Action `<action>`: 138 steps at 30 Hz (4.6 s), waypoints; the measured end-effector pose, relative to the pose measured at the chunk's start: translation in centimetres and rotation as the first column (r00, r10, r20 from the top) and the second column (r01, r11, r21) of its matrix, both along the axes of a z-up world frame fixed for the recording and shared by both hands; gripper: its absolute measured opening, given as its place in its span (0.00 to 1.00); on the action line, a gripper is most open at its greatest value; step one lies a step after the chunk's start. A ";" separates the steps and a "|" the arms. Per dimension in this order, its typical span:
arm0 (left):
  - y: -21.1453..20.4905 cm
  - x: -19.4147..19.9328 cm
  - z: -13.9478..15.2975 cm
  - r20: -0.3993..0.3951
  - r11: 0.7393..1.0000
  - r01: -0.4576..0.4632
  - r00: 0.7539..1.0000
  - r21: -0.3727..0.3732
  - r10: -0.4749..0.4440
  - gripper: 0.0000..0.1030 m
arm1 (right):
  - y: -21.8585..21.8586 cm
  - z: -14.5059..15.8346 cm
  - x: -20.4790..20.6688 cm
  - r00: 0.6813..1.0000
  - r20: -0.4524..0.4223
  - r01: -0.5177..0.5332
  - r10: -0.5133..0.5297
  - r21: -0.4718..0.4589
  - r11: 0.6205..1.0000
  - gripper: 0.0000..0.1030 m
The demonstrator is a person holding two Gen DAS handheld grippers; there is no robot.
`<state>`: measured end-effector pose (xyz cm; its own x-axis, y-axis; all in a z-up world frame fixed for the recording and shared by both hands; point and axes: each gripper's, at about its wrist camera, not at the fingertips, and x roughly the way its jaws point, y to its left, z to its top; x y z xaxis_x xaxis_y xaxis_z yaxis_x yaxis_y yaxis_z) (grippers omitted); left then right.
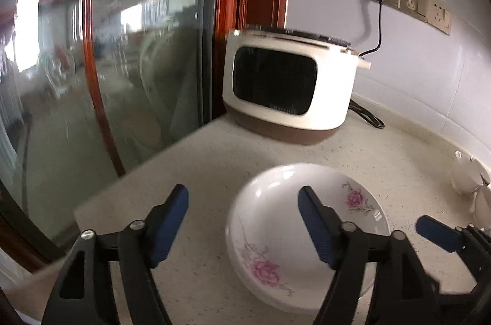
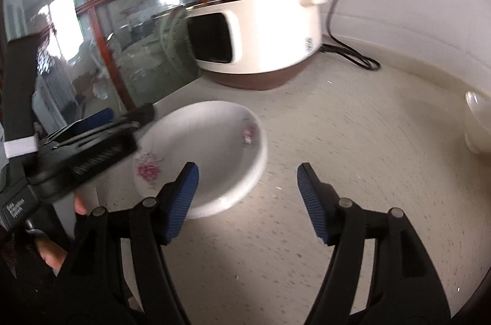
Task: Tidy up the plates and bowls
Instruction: 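Move both tools to the rim of the clear glass bowl, then close the left tool on the glass bowl rim while the right tool grips it too, then lift the glass bowl with both tools and carry it beside the plate stack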
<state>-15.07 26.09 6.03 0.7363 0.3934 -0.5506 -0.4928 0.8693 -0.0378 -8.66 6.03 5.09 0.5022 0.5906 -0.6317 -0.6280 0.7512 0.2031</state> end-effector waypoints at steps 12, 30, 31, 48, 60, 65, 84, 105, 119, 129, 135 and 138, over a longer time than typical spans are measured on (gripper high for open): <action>-3.6 -0.5 1.0 0.033 0.997 0.072 0.997 0.009 -0.073 0.81 | -4.6 -1.4 -0.2 0.996 -0.071 0.054 -0.055 -0.013 0.998 0.72; -21.9 9.7 -1.1 -0.071 0.780 0.565 0.796 -0.268 -0.601 0.86 | -31.2 0.9 4.3 0.752 -0.175 0.652 -0.636 0.051 0.757 0.74; -22.9 10.5 -1.3 -0.076 0.765 0.577 0.782 -0.287 -0.618 0.86 | -32.0 1.1 4.9 0.741 -0.191 0.663 -0.644 0.057 0.746 0.74; -31.2 18.8 -2.2 -0.015 0.695 0.581 0.763 -0.424 -0.646 0.83 | -35.8 -0.3 12.1 0.743 -0.252 0.639 -0.620 -0.005 0.769 0.38; -34.3 20.8 -4.2 -0.119 0.705 0.587 0.729 -0.399 -0.674 0.58 | -33.3 -2.2 12.4 0.767 -0.209 0.594 -0.607 -0.127 0.795 0.36; -34.9 20.8 -4.9 -0.121 0.685 0.607 0.706 -0.403 -0.698 0.45 | -32.5 -2.5 11.9 0.795 -0.198 0.559 -0.574 -0.130 0.819 0.22; -33.9 16.9 -4.6 -0.108 0.696 0.633 0.709 -0.339 -0.697 0.20 | -31.0 -1.8 11.0 0.855 -0.216 0.477 -0.471 -0.028 0.878 0.18; -24.0 12.4 -1.8 -0.002 0.835 0.514 0.851 -0.195 -0.525 0.20 | -19.0 0.1 10.9 0.917 -0.192 0.354 -0.349 -0.011 0.935 0.17; -16.8 12.2 -2.2 0.018 0.903 0.379 0.923 -0.201 -0.383 0.20 | -13.3 -1.8 11.7 0.939 -0.220 0.268 -0.263 -0.009 0.963 0.17; -15.9 12.6 -2.8 0.031 0.897 0.362 0.930 -0.254 -0.366 0.20 | -13.0 -2.0 12.0 0.938 -0.239 0.266 -0.252 0.025 0.964 0.18; -15.8 12.3 -3.1 0.005 0.899 0.341 0.936 -0.274 -0.353 0.20 | -13.0 -2.6 12.2 0.933 -0.277 0.256 -0.229 0.066 0.964 0.18; -15.5 12.2 -3.2 0.002 0.904 0.328 0.940 -0.276 -0.340 0.20 | -12.7 -2.6 12.1 0.936 -0.276 0.246 -0.217 0.077 0.966 0.18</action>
<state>-2.83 10.62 2.80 0.7706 -0.0384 -0.6362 -0.1819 0.9434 -0.2773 3.40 -6.64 2.44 0.4579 0.5500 -0.6985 -0.3523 0.8336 0.4254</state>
